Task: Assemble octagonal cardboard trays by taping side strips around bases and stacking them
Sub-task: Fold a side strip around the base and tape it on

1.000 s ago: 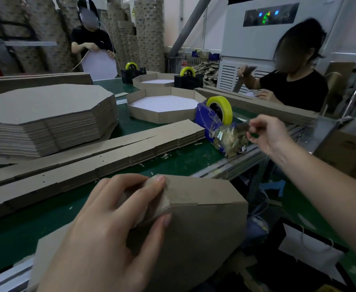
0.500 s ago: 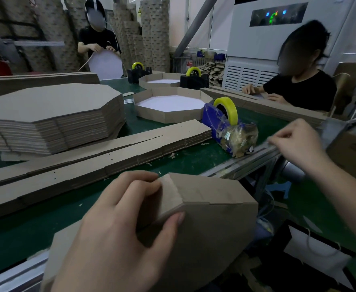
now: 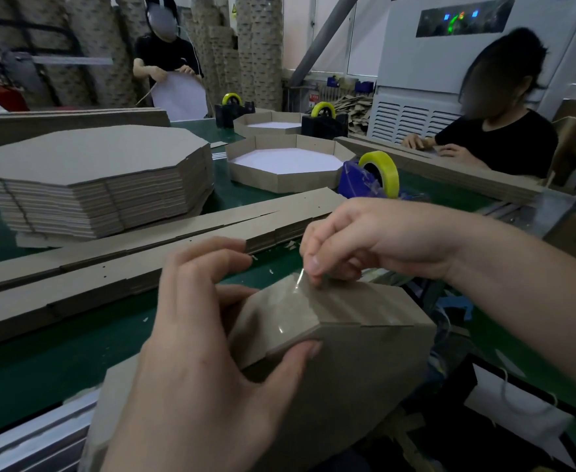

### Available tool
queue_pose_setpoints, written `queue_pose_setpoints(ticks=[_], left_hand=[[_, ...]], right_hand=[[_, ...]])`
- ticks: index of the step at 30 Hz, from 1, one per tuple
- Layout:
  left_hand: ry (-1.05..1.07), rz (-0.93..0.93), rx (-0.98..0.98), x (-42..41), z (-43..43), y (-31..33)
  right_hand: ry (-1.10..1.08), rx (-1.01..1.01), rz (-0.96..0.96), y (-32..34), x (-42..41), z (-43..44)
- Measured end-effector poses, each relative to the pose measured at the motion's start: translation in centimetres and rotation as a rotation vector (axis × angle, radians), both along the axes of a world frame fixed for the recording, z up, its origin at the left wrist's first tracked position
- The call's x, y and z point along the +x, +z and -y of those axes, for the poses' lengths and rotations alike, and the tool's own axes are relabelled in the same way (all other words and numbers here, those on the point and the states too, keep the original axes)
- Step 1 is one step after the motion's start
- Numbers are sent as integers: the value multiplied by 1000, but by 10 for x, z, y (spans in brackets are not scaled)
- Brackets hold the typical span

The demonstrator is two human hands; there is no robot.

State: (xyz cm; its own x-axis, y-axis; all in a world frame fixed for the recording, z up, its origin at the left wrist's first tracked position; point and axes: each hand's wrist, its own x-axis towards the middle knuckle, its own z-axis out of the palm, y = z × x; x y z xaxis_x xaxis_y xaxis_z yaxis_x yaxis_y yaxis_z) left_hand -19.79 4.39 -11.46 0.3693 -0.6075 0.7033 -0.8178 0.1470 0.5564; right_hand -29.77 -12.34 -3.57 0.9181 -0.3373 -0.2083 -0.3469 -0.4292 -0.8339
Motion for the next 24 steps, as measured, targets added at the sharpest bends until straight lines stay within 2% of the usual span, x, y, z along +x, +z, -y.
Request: queue_pose_setpoints(ticks=[5, 12, 19, 24], left_hand=[[29, 149, 56, -1, -2, 2], [17, 157, 125, -3, -3, 1], [9, 154, 140, -4, -5, -2], [23, 200, 192, -6, -8, -2]], right_hand=[[4, 23, -58, 1, 4, 2], [55, -26, -125, 0, 1, 10], [110, -208, -289, 3, 3, 9], [112, -224, -353, 1, 6, 11]])
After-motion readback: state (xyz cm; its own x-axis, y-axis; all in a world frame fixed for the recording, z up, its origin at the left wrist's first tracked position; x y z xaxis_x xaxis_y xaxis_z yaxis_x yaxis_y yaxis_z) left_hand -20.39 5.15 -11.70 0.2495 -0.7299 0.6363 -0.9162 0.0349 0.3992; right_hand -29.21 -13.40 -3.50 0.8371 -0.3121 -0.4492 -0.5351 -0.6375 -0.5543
